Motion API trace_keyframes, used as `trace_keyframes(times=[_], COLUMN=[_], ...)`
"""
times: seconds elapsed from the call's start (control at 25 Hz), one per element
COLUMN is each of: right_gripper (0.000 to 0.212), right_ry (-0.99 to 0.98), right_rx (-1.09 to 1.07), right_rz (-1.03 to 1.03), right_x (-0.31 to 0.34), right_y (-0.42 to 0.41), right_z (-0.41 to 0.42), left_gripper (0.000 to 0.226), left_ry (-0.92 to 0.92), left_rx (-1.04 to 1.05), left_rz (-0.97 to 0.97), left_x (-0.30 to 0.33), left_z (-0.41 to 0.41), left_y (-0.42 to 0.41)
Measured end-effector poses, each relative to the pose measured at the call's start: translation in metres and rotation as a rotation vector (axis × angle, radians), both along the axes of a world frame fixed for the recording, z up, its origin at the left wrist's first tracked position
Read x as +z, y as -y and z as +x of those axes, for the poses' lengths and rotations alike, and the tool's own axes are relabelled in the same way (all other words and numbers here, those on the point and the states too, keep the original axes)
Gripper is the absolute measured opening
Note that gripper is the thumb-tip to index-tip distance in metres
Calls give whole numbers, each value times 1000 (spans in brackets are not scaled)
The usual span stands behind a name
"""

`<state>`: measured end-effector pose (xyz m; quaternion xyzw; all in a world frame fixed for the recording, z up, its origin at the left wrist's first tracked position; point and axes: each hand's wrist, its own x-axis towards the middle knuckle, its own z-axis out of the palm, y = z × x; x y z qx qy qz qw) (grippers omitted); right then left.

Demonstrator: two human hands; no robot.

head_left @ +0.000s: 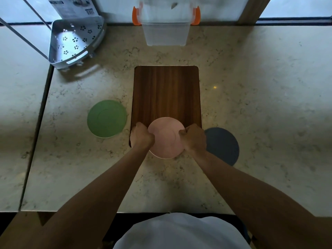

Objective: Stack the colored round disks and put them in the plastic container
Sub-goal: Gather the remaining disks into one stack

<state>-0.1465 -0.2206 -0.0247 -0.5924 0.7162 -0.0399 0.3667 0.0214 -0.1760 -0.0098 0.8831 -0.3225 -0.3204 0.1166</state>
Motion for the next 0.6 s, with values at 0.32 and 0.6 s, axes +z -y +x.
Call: trace_keyframes(times=[0.32, 0.6], right_gripper=[26, 20], right_ry=[187, 280], right_rx=[112, 88], right_rz=[39, 55], right_x=[10, 15], right_y=[4, 5], right_z=[19, 108], left_gripper=[19, 11], left_ry=[-122, -91], left_rx=[165, 271], left_rz=[-117, -231], left_x=[19, 29], left_z=[32, 120], left_y=[-17, -35])
